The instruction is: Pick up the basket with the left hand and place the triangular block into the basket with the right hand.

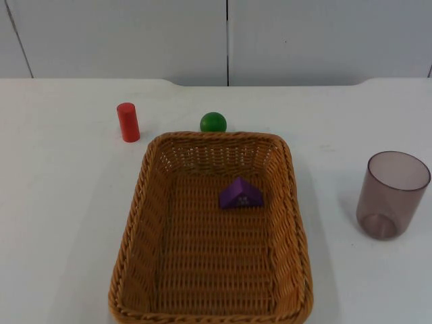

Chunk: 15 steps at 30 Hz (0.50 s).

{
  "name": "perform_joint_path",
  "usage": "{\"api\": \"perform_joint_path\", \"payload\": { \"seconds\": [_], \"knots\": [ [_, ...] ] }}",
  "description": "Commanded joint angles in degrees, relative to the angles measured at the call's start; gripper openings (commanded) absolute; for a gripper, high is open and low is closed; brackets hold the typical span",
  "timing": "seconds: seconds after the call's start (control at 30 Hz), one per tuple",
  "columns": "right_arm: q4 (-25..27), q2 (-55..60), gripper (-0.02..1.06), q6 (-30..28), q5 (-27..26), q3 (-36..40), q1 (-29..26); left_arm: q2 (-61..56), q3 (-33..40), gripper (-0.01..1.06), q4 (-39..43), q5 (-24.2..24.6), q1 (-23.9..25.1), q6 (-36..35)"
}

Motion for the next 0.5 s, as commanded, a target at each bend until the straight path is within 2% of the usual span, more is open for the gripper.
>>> {"api": "perform_joint_path", "payload": {
  "seconds": [0.0,0.13,0.47],
  "knots": [
    [-0.12,-0.18,1.05,0.0,-0.29,0.37,-0.36,-0.25,0.22,1.05,0.36,0.01,0.07,-0.29],
    [-0.12,-0.18,1.05,0.0,-0.29,0.37,-0.35,-0.25,0.22,1.05,0.36,0.01,0.18,-0.29],
    [-0.26,-0.18,1.05,0.38,-0.29,0.37,-0.35,-0.25,0.22,1.05,0.36,0.01,7.52,-0.29]
  ]
}}
